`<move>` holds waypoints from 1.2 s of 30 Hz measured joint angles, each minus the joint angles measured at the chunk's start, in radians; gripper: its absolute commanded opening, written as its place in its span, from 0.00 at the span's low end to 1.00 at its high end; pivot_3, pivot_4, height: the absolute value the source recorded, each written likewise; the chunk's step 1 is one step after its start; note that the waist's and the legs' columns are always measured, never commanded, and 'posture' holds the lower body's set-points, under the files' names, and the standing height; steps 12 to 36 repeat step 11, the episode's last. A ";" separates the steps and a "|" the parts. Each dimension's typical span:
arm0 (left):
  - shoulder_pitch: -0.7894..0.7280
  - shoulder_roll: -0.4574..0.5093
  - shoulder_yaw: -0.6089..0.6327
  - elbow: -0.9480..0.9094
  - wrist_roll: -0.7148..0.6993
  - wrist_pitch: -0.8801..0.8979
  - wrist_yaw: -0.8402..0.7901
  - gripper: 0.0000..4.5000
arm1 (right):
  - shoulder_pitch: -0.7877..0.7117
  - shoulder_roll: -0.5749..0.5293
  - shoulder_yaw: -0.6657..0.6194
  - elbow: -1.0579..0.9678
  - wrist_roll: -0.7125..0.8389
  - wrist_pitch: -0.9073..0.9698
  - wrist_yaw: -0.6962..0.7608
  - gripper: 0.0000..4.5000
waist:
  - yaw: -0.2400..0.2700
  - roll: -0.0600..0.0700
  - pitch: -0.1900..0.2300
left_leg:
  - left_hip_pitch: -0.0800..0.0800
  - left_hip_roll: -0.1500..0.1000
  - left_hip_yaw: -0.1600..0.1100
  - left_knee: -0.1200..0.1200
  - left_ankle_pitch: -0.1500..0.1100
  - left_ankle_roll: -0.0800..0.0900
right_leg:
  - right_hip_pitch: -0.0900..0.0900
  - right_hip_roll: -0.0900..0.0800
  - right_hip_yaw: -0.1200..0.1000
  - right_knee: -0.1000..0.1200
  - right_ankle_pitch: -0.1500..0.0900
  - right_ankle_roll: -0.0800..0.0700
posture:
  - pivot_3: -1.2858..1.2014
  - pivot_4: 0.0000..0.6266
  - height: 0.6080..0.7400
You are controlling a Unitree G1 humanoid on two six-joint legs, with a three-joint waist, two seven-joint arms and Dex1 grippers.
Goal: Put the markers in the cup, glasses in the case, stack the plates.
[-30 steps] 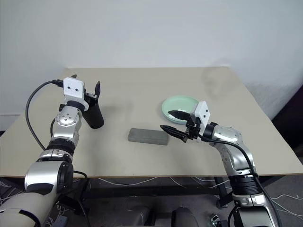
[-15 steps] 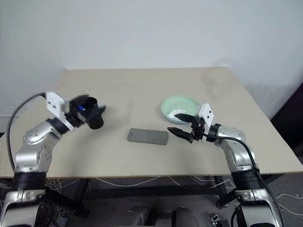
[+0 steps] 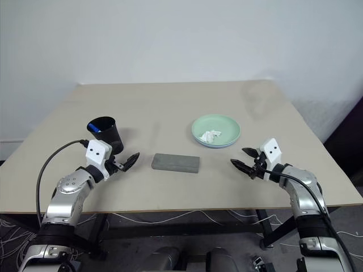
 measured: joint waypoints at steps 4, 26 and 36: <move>0.001 -0.011 -0.001 0.033 0.018 -0.048 -0.003 0.99 | 0.015 -0.015 -0.020 0.002 0.000 0.001 -0.014 0.76 | 0.000 0.000 0.000 | 0.000 0.000 0.002 0.000 0.000 0.000 | 0.000 -0.001 0.000 0.000 0.000 0.000 | 0.52 0.00 0.98; 0.027 -0.039 -0.002 0.059 0.036 -0.078 0.006 0.99 | 0.014 -0.035 -0.027 0.014 0.000 0.002 -0.026 0.76 | 0.000 0.000 0.000 | -0.001 0.000 0.002 0.000 0.000 0.000 | 0.000 -0.001 0.000 0.000 0.000 0.000 | 0.52 0.00 0.98; 0.027 -0.039 -0.002 0.059 0.036 -0.078 0.006 0.99 | 0.014 -0.035 -0.027 0.014 0.000 0.002 -0.026 0.76 | 0.000 0.000 0.000 | -0.001 0.000 0.002 0.000 0.000 0.000 | 0.000 -0.001 0.000 0.000 0.000 0.000 | 0.52 0.00 0.98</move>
